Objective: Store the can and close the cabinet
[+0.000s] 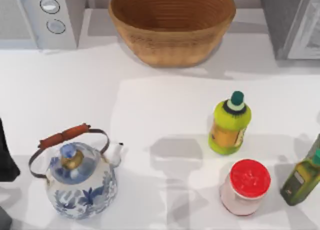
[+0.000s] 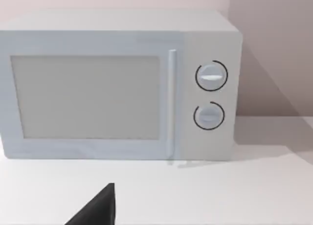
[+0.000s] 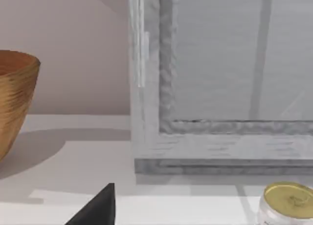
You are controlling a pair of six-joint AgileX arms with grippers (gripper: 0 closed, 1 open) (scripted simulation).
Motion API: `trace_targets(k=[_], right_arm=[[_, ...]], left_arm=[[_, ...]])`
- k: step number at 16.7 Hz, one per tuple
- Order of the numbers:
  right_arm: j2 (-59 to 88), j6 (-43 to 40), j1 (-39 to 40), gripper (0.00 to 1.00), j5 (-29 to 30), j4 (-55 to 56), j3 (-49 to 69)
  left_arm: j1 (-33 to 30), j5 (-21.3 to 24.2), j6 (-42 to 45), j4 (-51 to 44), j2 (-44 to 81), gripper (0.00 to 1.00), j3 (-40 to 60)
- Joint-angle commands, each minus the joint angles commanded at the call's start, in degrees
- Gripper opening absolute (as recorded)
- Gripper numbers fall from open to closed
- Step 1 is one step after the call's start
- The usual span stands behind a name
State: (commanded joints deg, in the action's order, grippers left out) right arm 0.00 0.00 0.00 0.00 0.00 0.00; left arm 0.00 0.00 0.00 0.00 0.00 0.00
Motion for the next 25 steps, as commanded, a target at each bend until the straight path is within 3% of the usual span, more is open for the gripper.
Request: trace_targets(k=[5,9,18,25], right_arm=[[3.59,-0.11,-0.71,1.00,-0.24,3.56,1.62],[16.92,-0.55,-3.18,1.00,-1.47,16.39,6.19],[73.61,-2.70,-12.65,1.00,-8.39,59.19,14.94],[106.04,-4.59,-19.59,1.00,-15.50,77.45,15.04]], left_arm=[[0.00,0.00,0.00,0.00,0.00,1.00,0.00],[0.00,0.00,0.00,0.00,0.00,1.00,0.00],[0.00,0.00,0.00,0.00,0.00,1.00,0.00],[0.00,0.00,0.00,0.00,0.00,1.00,0.00]])
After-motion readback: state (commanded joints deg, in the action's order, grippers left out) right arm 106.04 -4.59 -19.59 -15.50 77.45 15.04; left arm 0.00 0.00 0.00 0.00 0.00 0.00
